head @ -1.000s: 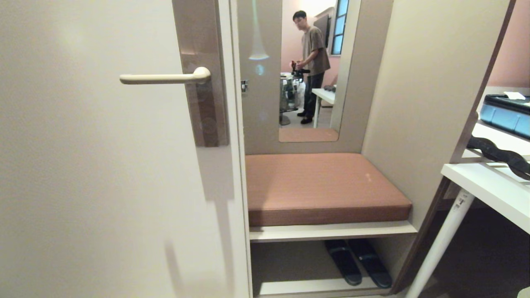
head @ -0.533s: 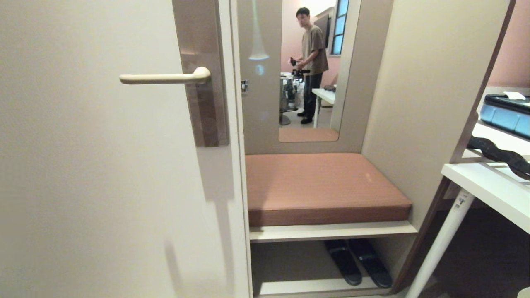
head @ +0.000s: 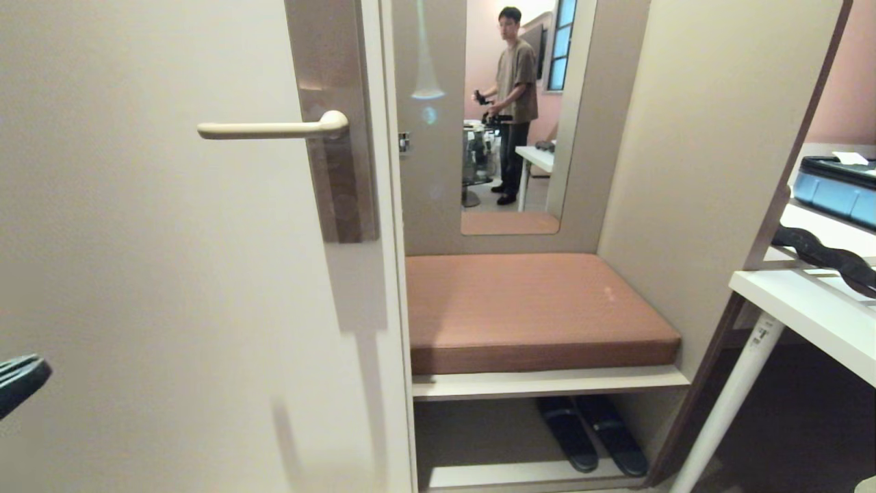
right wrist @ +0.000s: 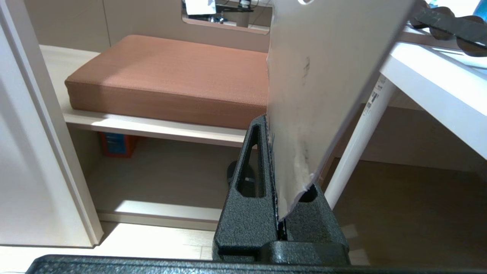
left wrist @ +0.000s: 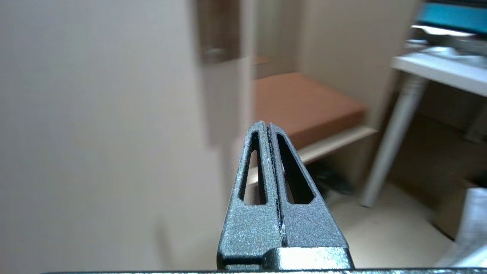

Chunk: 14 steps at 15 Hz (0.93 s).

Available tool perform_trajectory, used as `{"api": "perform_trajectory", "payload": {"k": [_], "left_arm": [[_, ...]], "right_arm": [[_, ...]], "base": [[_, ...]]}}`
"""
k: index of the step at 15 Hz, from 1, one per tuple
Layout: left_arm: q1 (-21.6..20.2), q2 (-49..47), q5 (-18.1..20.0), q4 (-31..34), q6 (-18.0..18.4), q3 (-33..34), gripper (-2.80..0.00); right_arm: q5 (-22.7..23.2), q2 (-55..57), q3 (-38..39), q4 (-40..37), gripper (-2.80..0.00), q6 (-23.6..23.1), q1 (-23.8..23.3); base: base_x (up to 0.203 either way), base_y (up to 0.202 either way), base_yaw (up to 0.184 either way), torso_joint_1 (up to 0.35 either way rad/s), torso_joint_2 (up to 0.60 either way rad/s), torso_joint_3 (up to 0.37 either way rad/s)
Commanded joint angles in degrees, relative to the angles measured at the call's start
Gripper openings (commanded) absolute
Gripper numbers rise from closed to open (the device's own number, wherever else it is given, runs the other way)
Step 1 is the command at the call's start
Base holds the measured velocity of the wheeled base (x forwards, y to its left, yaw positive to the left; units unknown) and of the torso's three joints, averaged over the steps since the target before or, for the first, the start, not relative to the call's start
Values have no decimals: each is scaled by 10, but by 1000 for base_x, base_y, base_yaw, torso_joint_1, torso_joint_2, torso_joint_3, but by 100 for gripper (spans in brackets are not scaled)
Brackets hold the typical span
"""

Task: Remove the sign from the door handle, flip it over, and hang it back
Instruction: Hand it to the other hand

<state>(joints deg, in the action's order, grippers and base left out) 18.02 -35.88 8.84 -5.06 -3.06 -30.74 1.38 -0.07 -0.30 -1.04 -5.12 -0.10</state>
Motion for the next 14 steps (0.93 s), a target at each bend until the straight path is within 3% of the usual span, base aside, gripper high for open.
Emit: {"api": "perform_trajectory", "payload": {"k": [1, 6, 10, 14], "left_arm": [[53, -94, 1, -20, -3, -22, -280], [181, -247, 1, -145, -40, -68, -280], [213, -332, 1, -213, -51, -105, -280], [225, -357, 2, -223, -52, -121, -280]], "right_arm": [[0, 1, 0, 1, -280, -1, 0], [1, 2, -17, -16, -280, -1, 0], [5, 32, -61, -43, -280, 0, 0], [7, 112, -109, -41, -280, 0, 0]], "base": [[0, 0, 0, 0, 0, 0], [0, 0, 0, 0, 0, 0], [0, 0, 0, 0, 0, 0], [0, 0, 0, 0, 0, 0]]}}
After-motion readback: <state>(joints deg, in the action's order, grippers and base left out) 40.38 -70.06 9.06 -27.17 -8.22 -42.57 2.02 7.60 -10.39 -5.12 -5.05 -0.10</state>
